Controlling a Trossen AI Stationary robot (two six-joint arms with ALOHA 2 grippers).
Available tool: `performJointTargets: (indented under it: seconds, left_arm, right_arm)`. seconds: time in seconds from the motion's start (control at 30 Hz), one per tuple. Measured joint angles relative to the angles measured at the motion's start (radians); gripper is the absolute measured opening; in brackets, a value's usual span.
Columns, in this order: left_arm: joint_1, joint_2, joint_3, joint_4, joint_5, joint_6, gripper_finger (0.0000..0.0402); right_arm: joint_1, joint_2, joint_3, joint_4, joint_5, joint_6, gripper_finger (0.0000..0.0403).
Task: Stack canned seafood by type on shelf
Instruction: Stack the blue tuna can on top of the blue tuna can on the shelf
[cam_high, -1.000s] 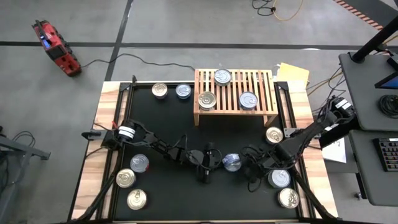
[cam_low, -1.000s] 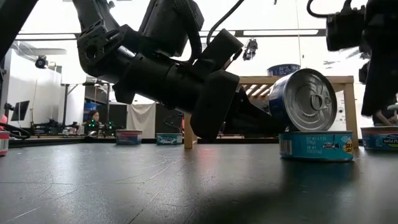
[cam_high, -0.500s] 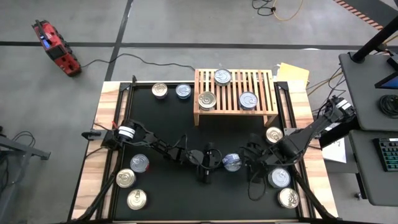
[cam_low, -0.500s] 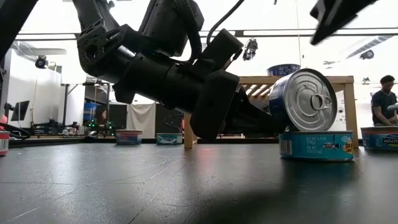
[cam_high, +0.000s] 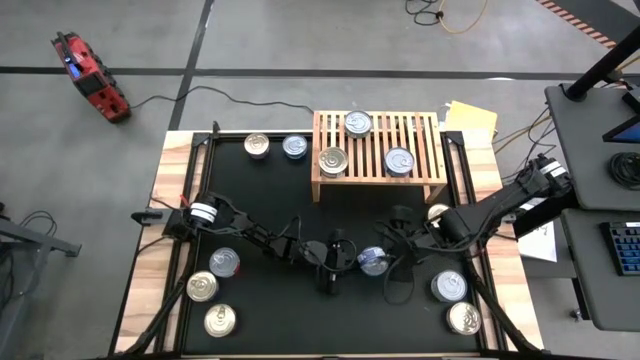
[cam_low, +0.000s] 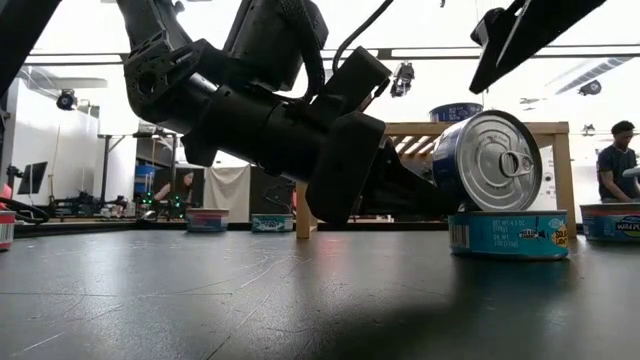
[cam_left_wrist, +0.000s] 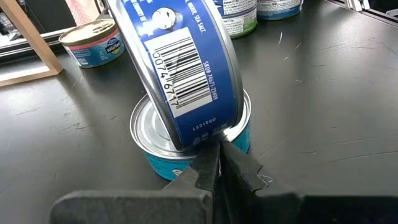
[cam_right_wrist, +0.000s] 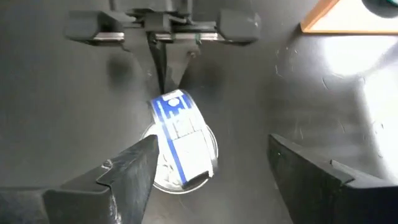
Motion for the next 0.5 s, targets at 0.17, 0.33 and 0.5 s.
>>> performJointTargets:
  seconds: [0.17,0.33,0.5]
  left_arm:
    - [0.000,0.000,0.000,0.000,0.000,0.000,0.0001]
    - [0.000,0.000,0.000,0.000,0.000,0.000,0.0001]
    - [0.000,0.000,0.000,0.000,0.000,0.000,0.0001]
  right_arm:
    - [-0.003,0.000,-0.019,0.053,-0.013,-0.022,0.0295]
    - [-0.002,0.000,-0.057,0.099,-0.018,-0.022,0.0286]
    - [-0.002,0.000,-0.086,0.121,-0.020,-0.016,0.0276]
